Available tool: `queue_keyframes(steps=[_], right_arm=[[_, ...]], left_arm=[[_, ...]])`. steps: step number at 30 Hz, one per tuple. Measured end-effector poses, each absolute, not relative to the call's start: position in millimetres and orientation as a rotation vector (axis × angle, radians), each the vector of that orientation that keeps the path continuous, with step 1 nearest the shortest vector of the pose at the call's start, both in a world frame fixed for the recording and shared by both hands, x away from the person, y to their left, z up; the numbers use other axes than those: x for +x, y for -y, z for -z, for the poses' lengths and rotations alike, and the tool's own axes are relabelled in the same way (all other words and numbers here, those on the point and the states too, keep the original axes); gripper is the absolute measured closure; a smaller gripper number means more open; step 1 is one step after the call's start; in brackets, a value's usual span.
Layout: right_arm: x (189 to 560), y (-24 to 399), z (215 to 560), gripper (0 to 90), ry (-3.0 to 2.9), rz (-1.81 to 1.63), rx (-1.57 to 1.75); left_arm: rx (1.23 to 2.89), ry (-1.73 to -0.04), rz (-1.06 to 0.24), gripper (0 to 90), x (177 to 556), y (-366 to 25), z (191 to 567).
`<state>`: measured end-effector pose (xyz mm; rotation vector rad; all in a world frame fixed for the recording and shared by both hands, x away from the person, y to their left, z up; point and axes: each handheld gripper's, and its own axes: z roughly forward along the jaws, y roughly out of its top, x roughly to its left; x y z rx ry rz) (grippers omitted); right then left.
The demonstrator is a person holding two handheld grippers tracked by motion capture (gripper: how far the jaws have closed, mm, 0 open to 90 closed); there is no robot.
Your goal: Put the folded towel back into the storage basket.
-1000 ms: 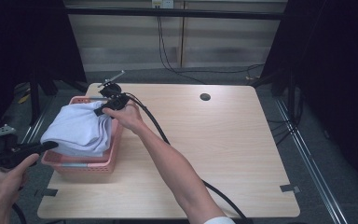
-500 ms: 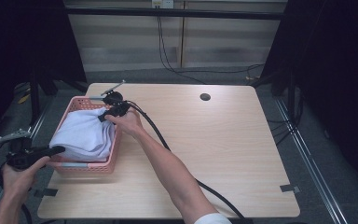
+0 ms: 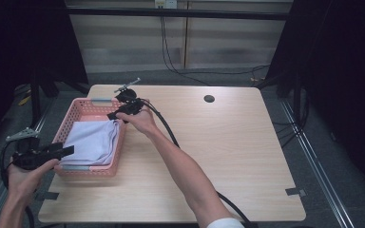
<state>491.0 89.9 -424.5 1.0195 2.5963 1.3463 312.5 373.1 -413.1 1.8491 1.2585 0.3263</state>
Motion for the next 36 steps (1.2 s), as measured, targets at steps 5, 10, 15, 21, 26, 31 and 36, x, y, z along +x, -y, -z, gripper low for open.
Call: queue_keyframes(steps=[5, 10, 15, 21, 26, 31, 36], right_arm=[[478.2, -58.9, 412.7, 34.0, -2.602, -1.377, 0.936], [466.9, -24.3, 410.2, 32.4, -2.584, -1.391, 0.933], [452.9, 14.1, 412.7, 32.7, -2.538, -1.397, 0.947], [431.7, 45.8, 419.9, 33.1, -2.524, -1.376, 0.944], [406.2, 76.1, 428.1, 33.8, -2.508, -1.383, 0.965], [372.7, 120.0, 431.9, 34.9, -2.455, -1.396, 0.993], [333.3, 169.7, 434.9, 33.5, -2.384, -1.385, 1.055]], left_arm=[[1.811, -1.195, -0.275, 47.0, 313.3, -349.6, 409.8], [1.878, -1.144, -0.311, 45.5, 311.4, -316.7, 408.5], [1.901, -1.099, -0.309, 45.2, 304.0, -283.9, 405.9], [1.93, -1.048, -0.294, 43.8, 296.7, -248.8, 413.3], [1.927, -1.037, -0.296, 41.0, 295.1, -224.0, 419.1], [1.942, -0.997, -0.284, 38.6, 286.9, -200.6, 428.2], [1.979, -0.963, -0.259, 37.3, 275.0, -185.6, 442.1]])
